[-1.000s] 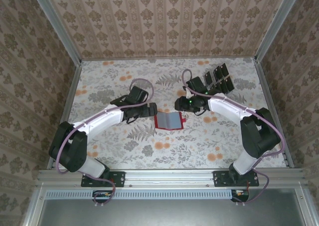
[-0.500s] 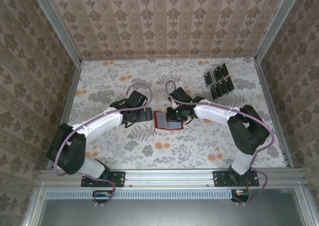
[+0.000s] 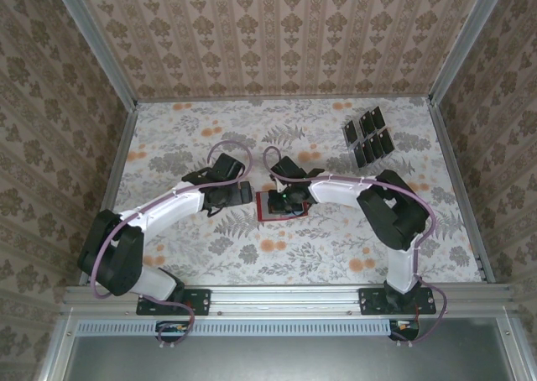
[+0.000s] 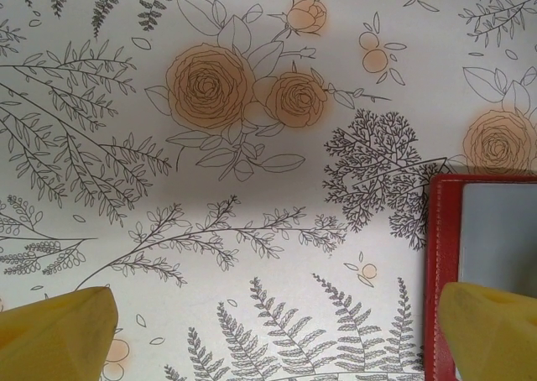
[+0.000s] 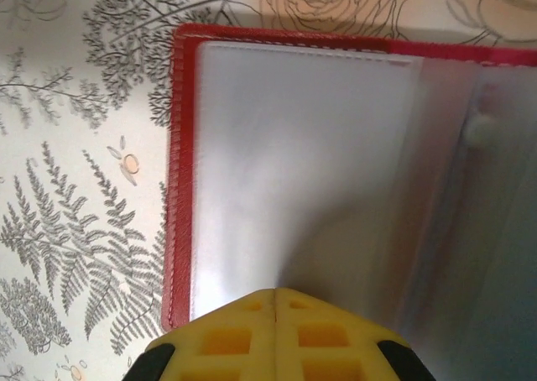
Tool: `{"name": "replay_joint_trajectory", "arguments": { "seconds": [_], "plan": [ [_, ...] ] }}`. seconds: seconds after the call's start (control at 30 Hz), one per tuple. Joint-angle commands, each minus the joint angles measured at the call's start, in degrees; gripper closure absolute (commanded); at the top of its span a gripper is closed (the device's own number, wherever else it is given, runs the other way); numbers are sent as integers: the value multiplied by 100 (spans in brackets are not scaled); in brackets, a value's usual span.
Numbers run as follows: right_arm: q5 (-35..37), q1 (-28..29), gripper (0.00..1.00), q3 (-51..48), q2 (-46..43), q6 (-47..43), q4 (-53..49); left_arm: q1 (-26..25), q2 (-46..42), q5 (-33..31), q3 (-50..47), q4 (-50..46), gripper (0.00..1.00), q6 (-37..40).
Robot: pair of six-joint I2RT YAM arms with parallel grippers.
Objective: Put the credit cards into the card holder
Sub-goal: Press the card holder at the center of the table.
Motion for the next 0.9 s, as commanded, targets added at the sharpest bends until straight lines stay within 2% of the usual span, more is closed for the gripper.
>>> {"name": "replay_joint_trajectory", "arguments": {
  "seconds": [0.0, 0.27, 0.47, 0.87],
  "plan": [
    [-220, 33, 94, 157, 273, 246, 183, 30, -37, 87, -40, 57, 0, -75],
    [-343, 33, 88, 137, 72, 251, 186, -12, 10, 179, -49, 181, 0, -54],
    [-286, -22, 74, 87, -591, 157, 75, -74, 118, 302, 22, 280, 0, 61],
    [-22, -477, 76, -464, -1176, -54, -52, -420, 550, 184, 605, 231, 0, 392]
  ]
}}
